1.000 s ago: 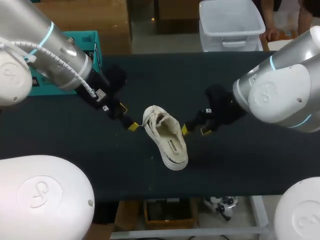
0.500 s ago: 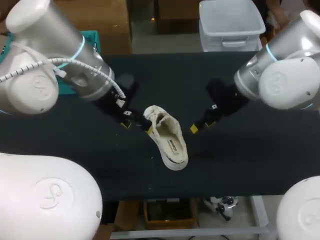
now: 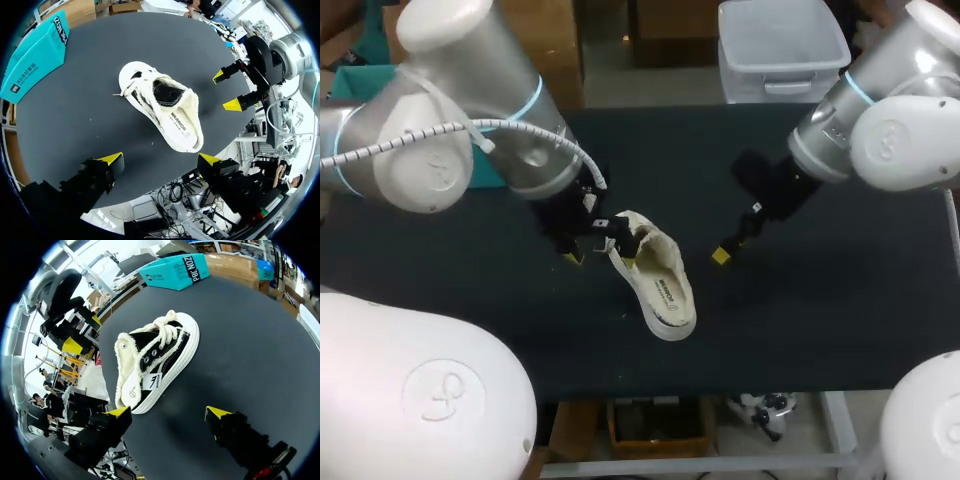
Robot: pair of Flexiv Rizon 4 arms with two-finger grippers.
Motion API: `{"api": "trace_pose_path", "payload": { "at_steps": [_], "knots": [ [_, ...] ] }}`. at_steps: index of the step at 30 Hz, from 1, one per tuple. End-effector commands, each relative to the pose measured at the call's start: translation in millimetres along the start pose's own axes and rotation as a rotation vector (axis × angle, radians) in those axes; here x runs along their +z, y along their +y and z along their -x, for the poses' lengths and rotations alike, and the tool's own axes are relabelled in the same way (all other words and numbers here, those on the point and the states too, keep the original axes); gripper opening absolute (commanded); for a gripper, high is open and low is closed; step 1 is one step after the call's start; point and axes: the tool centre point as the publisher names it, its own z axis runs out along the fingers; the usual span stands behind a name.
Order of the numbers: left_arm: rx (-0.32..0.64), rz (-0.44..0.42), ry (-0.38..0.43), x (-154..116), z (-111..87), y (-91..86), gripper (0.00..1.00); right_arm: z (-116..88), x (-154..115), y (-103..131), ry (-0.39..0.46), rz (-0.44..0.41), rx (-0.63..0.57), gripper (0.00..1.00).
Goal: Open the shoe tongue, take the insole out of the shoe, put the insole back into the shoe, and pack the shoe into the shoebox
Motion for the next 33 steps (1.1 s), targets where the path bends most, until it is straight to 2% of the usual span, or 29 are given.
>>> {"api": "trace_pose_path", "payload": {
  "at_steps": [1, 5, 6, 10, 11, 21, 22, 33],
  "knots": [
    [-0.027, 0.025, -0.052, 14, -7.3, -2.6, 1.0, 5, -5, 0, -0.017, -0.016, -0.067, 1.0],
    [-0.043, 0.027, -0.055, 18, -8.2, -2.5, 1.0, 5, -6, -1, -0.038, -0.023, -0.089, 1.0],
    [-0.079, 0.037, -0.063, 27, -10.8, -3.3, 1.0, 4, -8, -4, -0.112, -0.049, -0.158, 1.0],
    [-0.112, 0.042, -0.077, 35, -12.4, -5.0, 1.0, 2, -9, -4, -0.145, -0.084, -0.197, 1.0],
    [-0.142, 0.054, -0.09, 45, -15.3, -6.7, 1.0, 5, -13, -7, -0.162, -0.136, -0.217, 1.0],
    [-0.196, 0.052, -0.128, 60, -20.0, -10.4, 1.0, 5, -13, -7, -0.162, -0.136, -0.217, 1.0],
    [-0.262, 0.036, -0.168, 71, -15.7, -18.4, 1.0, 5, -13, -7, -0.162, -0.136, -0.217, 1.0],
    [-0.272, 0.04, -0.174, 75, -13.4, -21.3, 1.0, 5, -13, -7, -0.162, -0.136, -0.217, 1.0]
  ]
}}
